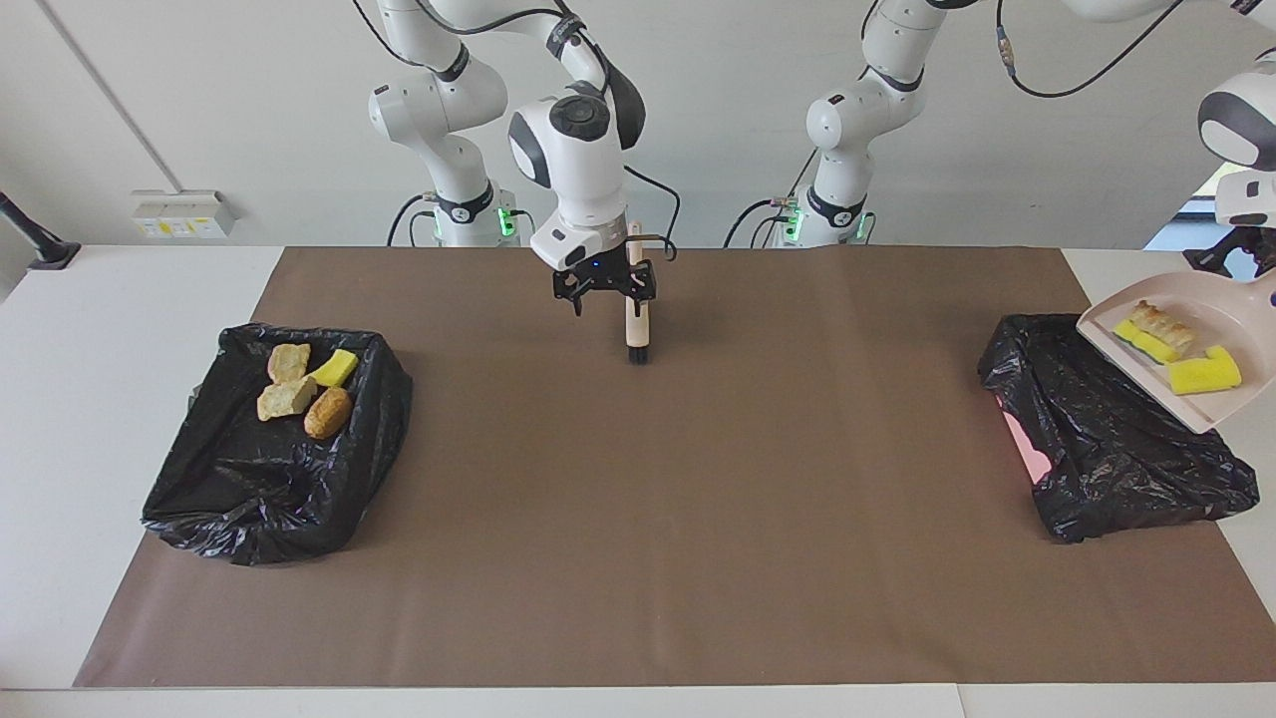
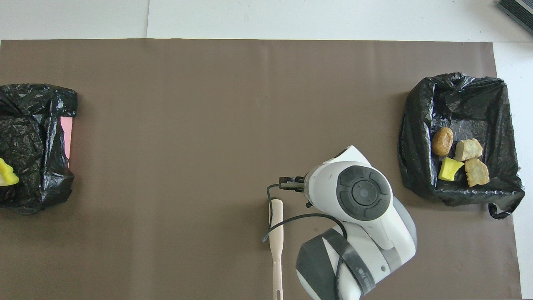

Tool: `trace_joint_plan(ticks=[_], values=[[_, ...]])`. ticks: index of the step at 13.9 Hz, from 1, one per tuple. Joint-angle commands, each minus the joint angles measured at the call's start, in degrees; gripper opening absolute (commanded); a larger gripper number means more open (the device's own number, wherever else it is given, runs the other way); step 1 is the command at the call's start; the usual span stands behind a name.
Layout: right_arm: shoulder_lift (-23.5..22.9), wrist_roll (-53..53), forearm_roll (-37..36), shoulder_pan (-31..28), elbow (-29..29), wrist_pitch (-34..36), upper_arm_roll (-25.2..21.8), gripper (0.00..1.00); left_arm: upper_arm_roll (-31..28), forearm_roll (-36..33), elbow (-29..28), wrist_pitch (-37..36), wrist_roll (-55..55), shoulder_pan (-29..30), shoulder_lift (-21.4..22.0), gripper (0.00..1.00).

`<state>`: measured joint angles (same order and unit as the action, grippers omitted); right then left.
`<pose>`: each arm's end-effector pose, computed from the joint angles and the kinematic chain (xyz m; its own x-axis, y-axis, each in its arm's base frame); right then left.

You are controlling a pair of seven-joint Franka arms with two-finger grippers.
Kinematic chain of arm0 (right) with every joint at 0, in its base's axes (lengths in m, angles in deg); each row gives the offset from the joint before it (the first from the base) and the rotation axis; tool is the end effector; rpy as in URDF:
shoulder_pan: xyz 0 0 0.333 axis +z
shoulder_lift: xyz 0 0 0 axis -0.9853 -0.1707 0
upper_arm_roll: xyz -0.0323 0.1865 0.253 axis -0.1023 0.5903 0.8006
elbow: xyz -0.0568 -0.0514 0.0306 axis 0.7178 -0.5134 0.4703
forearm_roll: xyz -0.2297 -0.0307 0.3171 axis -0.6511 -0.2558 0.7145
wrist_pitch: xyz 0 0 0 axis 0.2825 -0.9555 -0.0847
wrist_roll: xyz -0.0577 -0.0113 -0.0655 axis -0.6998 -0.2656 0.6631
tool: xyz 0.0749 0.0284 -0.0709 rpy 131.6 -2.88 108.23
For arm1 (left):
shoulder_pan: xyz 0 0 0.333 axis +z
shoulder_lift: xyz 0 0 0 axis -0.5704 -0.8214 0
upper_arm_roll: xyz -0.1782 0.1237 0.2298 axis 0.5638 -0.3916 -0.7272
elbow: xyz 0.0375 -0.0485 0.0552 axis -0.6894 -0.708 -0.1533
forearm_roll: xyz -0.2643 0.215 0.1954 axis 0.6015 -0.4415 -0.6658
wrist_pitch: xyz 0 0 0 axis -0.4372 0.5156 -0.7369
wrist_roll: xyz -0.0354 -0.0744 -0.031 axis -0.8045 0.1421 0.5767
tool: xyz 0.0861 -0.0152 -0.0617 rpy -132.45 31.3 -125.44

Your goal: Sweep and dump trash in bin

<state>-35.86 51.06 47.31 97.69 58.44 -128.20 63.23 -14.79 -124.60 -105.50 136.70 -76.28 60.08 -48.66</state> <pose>0.4838 0.2676 0.4430 0.9889 -0.1103 0.0999 -0.1075 -0.9936 -0.0336 0.5274 0.3106 0.5358 0.2115 -0.7811 -0.5875 -0.9755 -0.2063 -0.0769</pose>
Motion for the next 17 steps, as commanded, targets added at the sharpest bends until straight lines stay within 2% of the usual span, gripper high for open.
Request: trace_joint_plan(ticks=[1, 5, 8, 10, 13, 15, 17], values=[[-0.25, 2.79, -2.25, -3.7, -4.36, 3.15, 0.52, 1.0, -0.49, -4.3, -0.69, 1.31, -0.42, -0.95, 1.44, 0.0], [1.6, 11.58, -2.25, -9.41, -8.67, 7.72, 0.35, 1.0, 0.13, -5.46, 2.3, 0.7, -0.42, -1.04, 2.75, 0.0], [2.3, 15.36, -2.25, -13.11, -13.85, 14.21, 0.26, 1.0, 0.83, -4.67, 1.77, 0.79, 0.54, -1.04, 4.6, 0.0], [2.39, 17.31, -2.16, -15.05, -17.63, 18.79, 0.26, 1.0, 2.06, 0.75, 1.43, 0.7, 3.78, -2.87, 5.56, 0.0], [2.92, 17.31, -2.07, -16.11, -20.28, 22.05, -0.62, 1.0, 2.15, 5.85, 0.72, 0.17, 7.48, -8.75, 5.48, 0.0], [2.92, 17.4, -1.81, -16.11, -22.47, 24.59, -2.11, 1.0, 2.06, 13.05, 0.54, -0.26, 9.23, -11.14, 4.78, 0.0], [3.01, 17.4, -1.11, -16.11, -26.41, 28.98, -3.77, 1.0, 2.15, 16.5, -0.59, -0.44, 14.23, -13.86, 3.64, 0.0]])
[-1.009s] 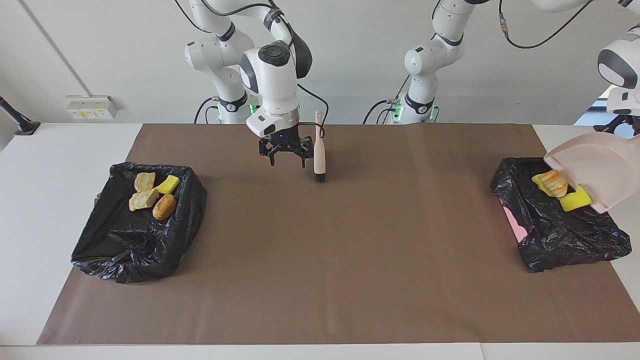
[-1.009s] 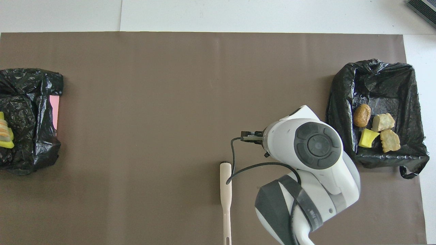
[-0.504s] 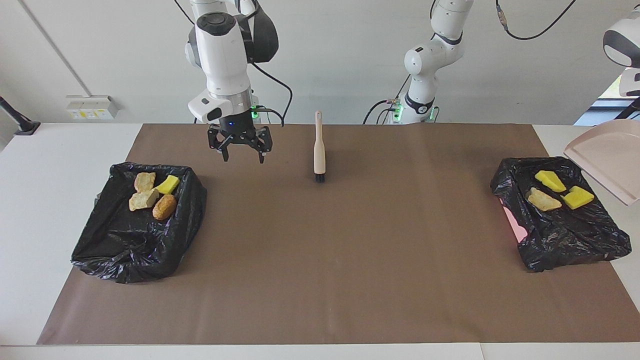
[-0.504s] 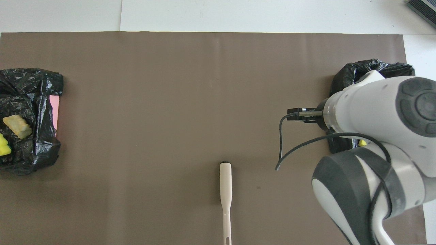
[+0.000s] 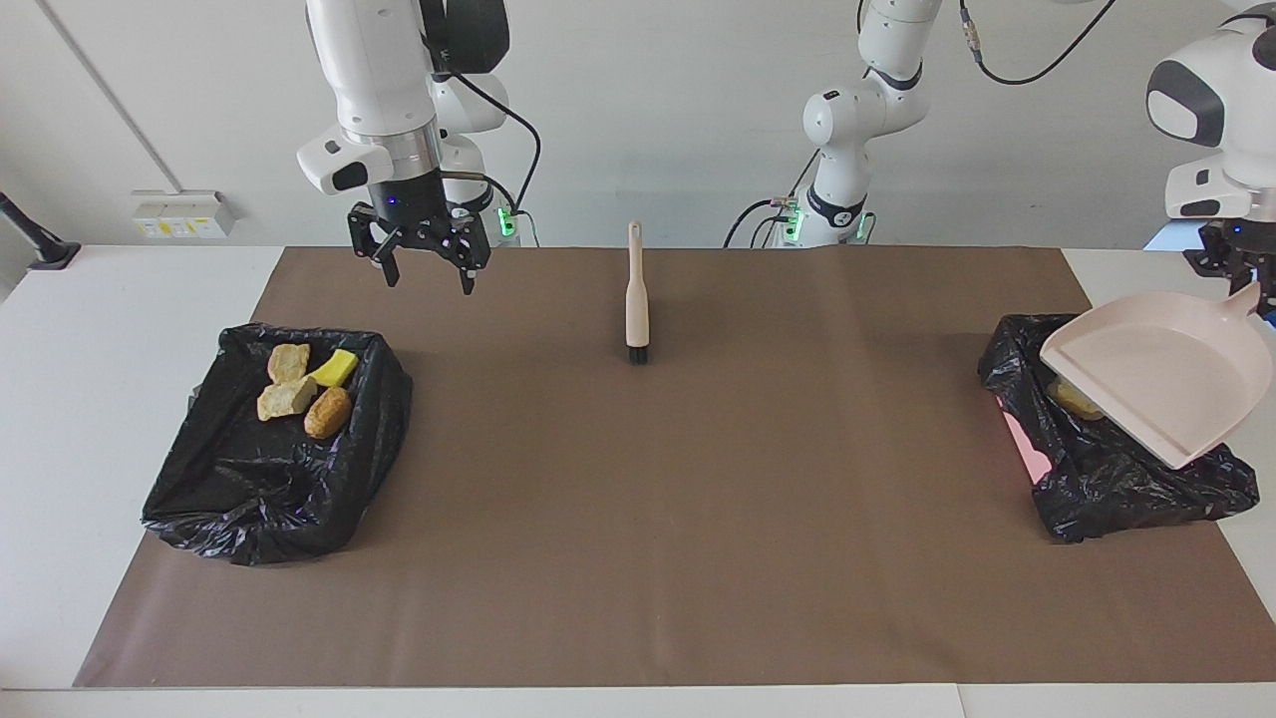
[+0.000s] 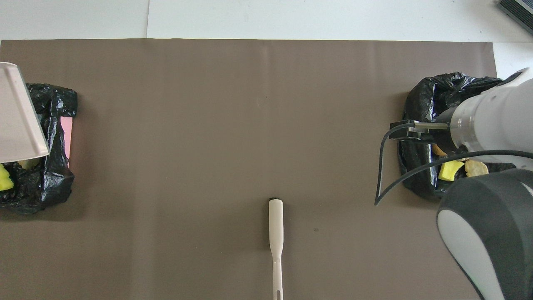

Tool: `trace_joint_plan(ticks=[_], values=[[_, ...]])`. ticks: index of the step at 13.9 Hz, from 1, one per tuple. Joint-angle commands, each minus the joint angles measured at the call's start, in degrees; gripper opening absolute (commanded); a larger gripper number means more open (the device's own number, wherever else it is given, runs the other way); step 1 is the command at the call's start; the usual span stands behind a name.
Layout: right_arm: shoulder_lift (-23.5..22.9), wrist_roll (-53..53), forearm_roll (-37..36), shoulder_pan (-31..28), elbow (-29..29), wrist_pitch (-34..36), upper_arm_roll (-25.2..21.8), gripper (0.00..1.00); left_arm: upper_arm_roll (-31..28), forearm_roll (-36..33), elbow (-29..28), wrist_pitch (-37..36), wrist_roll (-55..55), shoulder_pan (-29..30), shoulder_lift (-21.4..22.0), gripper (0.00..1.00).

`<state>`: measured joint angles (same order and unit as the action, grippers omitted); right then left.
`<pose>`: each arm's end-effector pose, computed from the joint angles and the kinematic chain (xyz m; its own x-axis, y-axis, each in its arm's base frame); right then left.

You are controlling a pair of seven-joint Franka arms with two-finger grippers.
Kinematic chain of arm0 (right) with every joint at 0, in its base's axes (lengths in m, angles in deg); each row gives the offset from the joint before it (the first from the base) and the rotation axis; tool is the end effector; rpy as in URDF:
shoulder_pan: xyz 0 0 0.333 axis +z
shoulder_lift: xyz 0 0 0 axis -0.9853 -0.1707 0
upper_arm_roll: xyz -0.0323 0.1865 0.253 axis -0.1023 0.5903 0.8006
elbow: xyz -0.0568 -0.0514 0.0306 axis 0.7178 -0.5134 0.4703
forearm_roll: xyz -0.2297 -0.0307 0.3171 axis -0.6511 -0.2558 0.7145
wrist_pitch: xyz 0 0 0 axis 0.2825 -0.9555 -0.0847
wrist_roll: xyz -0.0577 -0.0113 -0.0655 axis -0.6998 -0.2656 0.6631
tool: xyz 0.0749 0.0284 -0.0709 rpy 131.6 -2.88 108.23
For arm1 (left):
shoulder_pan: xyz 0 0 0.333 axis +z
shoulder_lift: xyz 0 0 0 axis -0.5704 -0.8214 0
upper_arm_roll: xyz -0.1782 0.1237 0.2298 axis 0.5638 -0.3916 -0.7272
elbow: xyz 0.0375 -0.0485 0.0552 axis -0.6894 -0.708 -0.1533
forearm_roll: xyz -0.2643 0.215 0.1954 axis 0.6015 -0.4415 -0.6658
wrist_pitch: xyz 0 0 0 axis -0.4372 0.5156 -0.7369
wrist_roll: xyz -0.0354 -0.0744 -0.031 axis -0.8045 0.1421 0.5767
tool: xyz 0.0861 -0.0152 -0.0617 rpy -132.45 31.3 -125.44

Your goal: Sweep and dump trash in bin

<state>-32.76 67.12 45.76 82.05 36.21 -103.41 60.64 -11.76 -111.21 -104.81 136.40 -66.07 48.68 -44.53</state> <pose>0.5381 0.1002 0.6195 0.9799 -0.1541 0.1269 -0.1589 -0.9869 0.0285 0.5738 0.1550 0.5777 0.2942 -0.8863 -0.3576 -0.9408 -0.2025 -0.2718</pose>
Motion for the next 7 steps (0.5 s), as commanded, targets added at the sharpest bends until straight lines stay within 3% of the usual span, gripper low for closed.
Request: trace_joint_plan(ticks=[1, 7], values=[[-0.01, 1.43, 0.53, -0.47, -6.29, 6.83, -2.24, 1.0, -0.89, 4.43, -1.72, -0.32, 7.27, -4.39, -1.19, 0.0], [2.8, 9.58, 0.7, -0.47, -7.98, 13.61, -10.67, 1.0, -0.89, 11.29, -2.43, 0.21, 39.15, -18.44, -7.51, 0.0]])
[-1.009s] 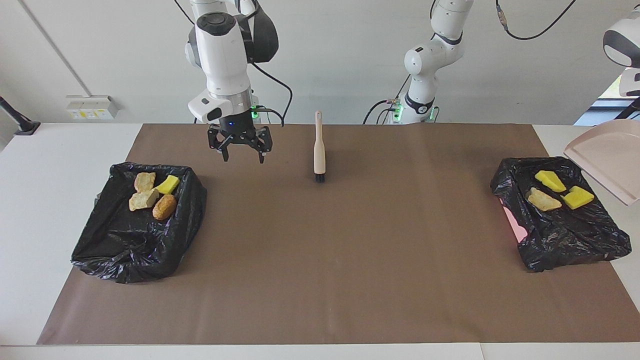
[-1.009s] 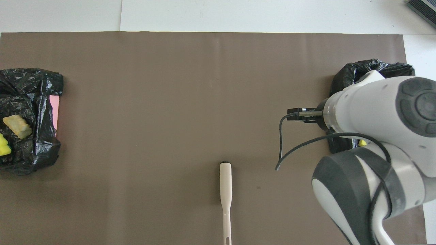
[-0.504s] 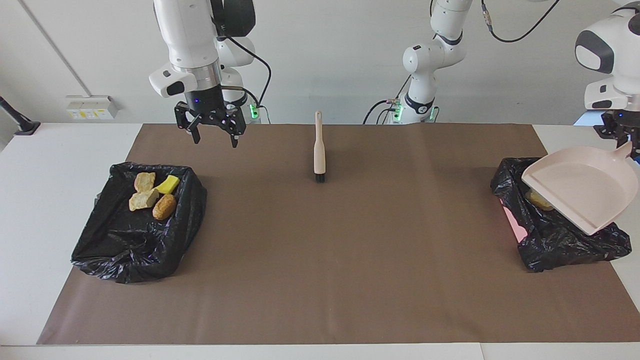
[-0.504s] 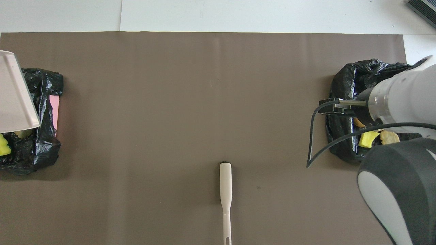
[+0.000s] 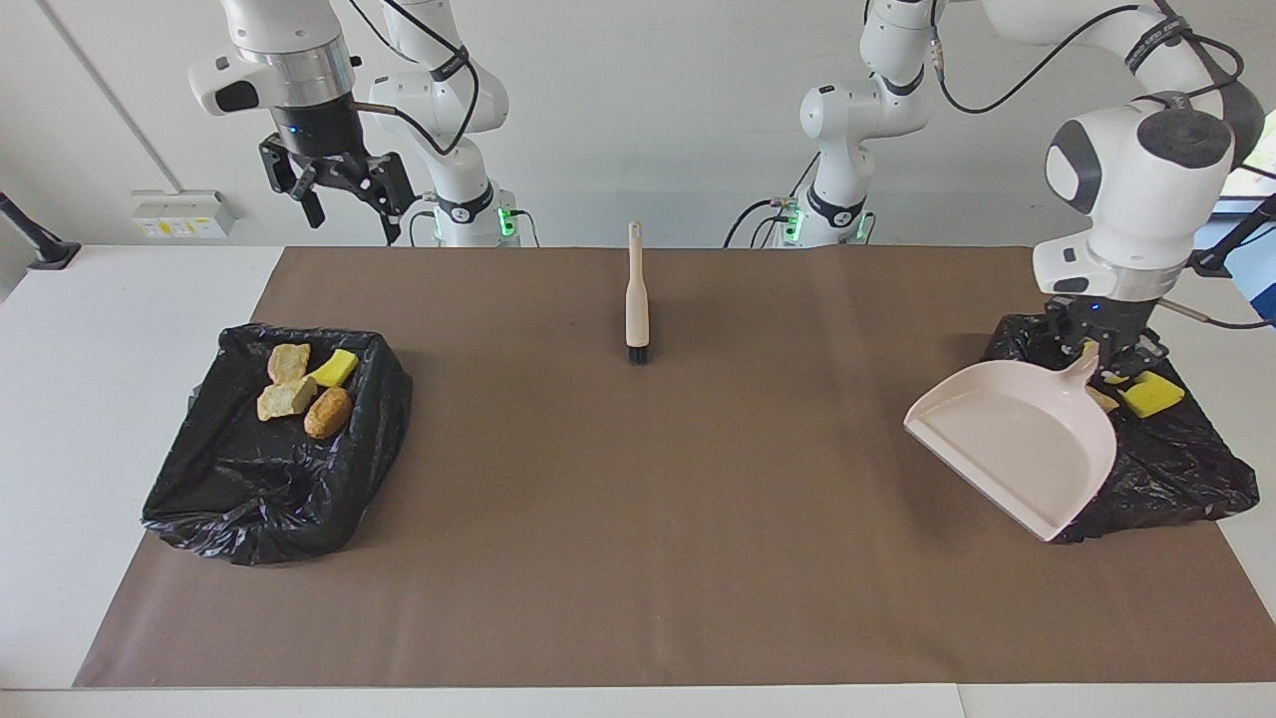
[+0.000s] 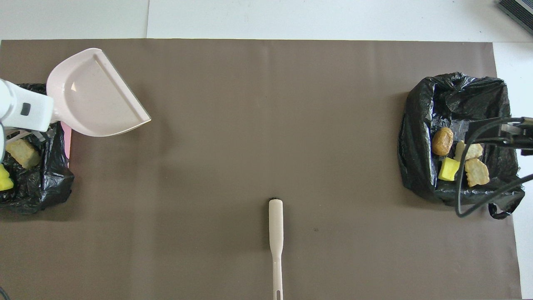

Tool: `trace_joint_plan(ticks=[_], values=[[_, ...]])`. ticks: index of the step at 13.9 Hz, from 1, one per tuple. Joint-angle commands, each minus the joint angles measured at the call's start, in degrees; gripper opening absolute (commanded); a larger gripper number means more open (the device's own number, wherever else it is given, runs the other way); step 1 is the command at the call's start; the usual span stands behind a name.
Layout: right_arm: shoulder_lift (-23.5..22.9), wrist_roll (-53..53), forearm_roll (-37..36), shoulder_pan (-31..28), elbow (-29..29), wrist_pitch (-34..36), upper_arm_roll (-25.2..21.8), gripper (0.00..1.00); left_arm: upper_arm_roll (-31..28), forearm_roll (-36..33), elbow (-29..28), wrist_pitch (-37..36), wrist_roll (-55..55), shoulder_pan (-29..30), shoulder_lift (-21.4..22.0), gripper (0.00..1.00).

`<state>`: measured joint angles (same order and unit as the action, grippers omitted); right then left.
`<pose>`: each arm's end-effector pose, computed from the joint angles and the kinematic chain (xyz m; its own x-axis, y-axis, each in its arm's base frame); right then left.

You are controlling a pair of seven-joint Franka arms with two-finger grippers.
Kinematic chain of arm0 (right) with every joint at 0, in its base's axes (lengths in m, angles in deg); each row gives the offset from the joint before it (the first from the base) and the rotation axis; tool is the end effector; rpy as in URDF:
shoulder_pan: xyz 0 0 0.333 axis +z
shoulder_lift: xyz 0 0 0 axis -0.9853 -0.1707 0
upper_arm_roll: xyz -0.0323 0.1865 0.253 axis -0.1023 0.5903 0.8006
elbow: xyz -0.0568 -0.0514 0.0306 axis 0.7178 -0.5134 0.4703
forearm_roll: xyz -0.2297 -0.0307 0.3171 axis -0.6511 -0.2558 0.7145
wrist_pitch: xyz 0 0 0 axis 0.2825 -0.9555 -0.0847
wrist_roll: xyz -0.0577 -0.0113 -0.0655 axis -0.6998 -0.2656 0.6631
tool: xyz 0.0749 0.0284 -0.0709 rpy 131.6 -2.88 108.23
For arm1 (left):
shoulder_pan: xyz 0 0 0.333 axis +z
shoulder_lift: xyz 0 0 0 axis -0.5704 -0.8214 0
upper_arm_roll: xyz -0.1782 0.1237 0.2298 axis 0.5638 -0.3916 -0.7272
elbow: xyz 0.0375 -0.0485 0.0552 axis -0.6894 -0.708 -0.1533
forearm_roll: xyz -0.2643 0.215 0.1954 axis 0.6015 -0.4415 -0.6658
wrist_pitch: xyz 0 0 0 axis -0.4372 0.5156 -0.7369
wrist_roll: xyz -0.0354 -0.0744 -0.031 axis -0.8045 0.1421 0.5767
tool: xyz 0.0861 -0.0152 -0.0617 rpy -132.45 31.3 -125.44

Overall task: Sweep and dump trash in bin
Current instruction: 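Bring the dustpan back over the table with the left gripper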

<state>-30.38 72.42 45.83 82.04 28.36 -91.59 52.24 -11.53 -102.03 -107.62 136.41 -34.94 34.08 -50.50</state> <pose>0.5135 0.0154 0.6873 0.9710 -0.2193 0.0953 -0.2235 -0.9741 0.0358 0.6087 -0.0061 0.4875 0.5577 -0.8200 -0.1285 -0.8229 -0.5259 -0.2153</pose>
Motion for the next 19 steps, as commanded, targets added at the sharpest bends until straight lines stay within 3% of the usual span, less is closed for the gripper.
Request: trace_joint_plan(ticks=[1, 4, 8, 14, 19], values=[[1.21, 6.22, 0.64, -0.46, 0.21, 2.14, -3.76, 1.0, -1.2, 3.68, 0.99, 0.46, 13.04, -6.14, -3.12, 0.0], [1.92, 7.38, 0.46, -0.46, 1.09, 2.59, -5.88, 1.0, -1.2, 9.31, 5.89, 0.2, 24.22, -12.11, -8.21, 0.0], [1.49, 9.82, 0.46, 0.24, 2.85, 2.15, -5.71, 1.0, -1.2, 10.54, 11.34, -0.06, 40.65, -19.94, -13.49, 0.0], [-1.5, 13.0, 0.46, 0.42, 1.1, 2.68, -5.01, 1.0, -1.12, 16.51, 20.66, -3.13, 54.73, -27.51, -17.28, 0.0], [-0.28, 13.0, 0.99, 0.5, 3.56, 0.66, -5.01, 1.0, -1.03, 17.14, 29.55, -3.84, 65.98, -32.25, -24.57, 0.0]])
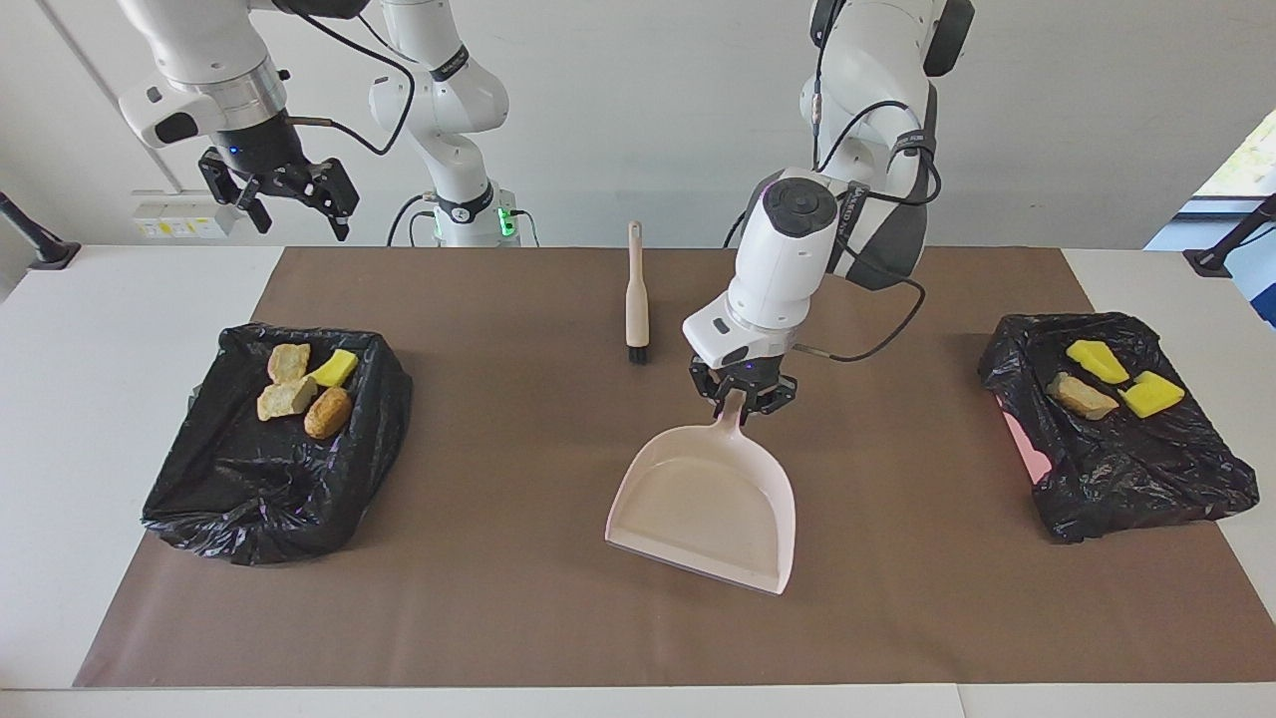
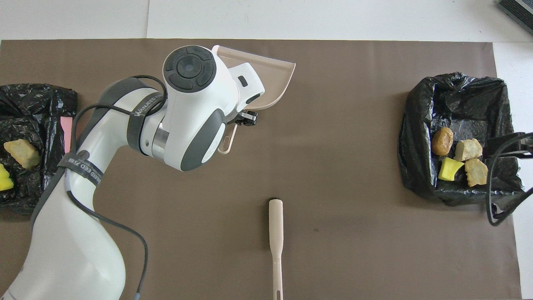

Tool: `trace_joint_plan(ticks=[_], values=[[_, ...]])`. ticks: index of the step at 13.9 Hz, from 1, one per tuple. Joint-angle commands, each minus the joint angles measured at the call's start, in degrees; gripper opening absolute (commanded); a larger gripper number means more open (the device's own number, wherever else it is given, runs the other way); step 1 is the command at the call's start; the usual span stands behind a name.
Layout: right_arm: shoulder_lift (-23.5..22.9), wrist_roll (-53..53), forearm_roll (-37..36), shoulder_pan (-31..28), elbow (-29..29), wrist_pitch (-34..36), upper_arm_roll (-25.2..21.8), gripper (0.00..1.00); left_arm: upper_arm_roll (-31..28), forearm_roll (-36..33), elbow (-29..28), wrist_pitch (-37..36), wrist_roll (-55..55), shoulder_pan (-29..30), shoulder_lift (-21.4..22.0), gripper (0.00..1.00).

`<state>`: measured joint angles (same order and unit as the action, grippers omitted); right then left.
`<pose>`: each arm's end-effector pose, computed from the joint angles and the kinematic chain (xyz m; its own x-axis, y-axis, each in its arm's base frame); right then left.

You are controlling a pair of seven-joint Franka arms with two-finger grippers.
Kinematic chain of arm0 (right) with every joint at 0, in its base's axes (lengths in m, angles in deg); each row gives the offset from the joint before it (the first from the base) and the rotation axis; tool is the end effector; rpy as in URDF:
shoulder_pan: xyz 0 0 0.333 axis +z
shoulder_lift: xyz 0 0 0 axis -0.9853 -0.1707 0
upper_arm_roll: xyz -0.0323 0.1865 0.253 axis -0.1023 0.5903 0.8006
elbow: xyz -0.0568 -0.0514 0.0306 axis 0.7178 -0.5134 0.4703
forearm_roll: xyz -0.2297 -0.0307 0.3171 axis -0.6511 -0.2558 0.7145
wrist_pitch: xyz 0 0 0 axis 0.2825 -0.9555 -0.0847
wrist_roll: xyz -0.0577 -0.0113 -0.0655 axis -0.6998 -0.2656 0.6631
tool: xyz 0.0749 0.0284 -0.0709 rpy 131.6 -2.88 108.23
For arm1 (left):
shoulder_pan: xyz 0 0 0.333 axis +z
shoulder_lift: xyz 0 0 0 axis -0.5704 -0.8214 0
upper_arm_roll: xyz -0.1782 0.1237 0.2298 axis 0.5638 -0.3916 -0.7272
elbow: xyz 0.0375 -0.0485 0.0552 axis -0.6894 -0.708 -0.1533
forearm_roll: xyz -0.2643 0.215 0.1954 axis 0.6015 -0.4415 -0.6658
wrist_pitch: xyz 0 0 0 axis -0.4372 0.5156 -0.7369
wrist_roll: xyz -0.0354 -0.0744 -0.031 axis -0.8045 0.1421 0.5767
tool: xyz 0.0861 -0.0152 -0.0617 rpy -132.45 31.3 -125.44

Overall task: Sweep and dump trash in bin
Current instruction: 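Bring the dustpan back over the table with the left gripper, then lower the dustpan onto the table center with the left gripper and release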

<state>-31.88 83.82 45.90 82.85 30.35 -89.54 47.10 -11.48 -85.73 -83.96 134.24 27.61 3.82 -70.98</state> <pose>0.5188 -0.0261 0.6541 0.9950 -0.0993 -0.0108 -0.0986 -0.9938 0.0511 0.6007 -0.3790 0.4476 0.9475 -0.3049 0.0965 -0.3113 -0.9484 0.0602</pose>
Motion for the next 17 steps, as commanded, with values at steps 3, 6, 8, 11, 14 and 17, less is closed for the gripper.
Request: trace_joint_plan(ticks=[3, 6, 8, 11, 14, 17], values=[[1.31, 1.7, 0.92, -0.3, 1.91, -1.39, 0.13, 1.0, -1.25, 0.84, 11.67, -1.76, 11.5, -4.45, -10.58, 0.0], [1.49, 1.78, 0.92, -0.39, 2.0, -1.39, 0.04, 1.0, -1.17, 0.23, 12.14, -1.68, 11.88, -5.16, -11.92, 0.0], [1.49, 1.78, 0.92, -0.39, 2.09, -1.48, 0.04, 1.0, -1.17, 0.23, 10.66, -1.76, 12.41, -6.21, -12.19, 0.0], [1.75, 1.78, 0.92, -0.39, 2.35, -1.66, 0.04, 1.0, -1.17, 0.58, 8.9, -0.8, 15.48, -6.39, -12.01, 0.0], [1.75, 1.78, 0.92, -0.39, 2.44, -1.57, 0.04, 1.0, -1.17, 0.58, 8.27, -0.71, 15.66, -6.39, -11.75, 0.0], [1.84, 1.78, 0.92, -0.39, 2.62, -1.57, 0.04, 1.0, -1.17, 0.49, 7.66, -0.18, 15.58, -6.57, -11.31, 0.03]])
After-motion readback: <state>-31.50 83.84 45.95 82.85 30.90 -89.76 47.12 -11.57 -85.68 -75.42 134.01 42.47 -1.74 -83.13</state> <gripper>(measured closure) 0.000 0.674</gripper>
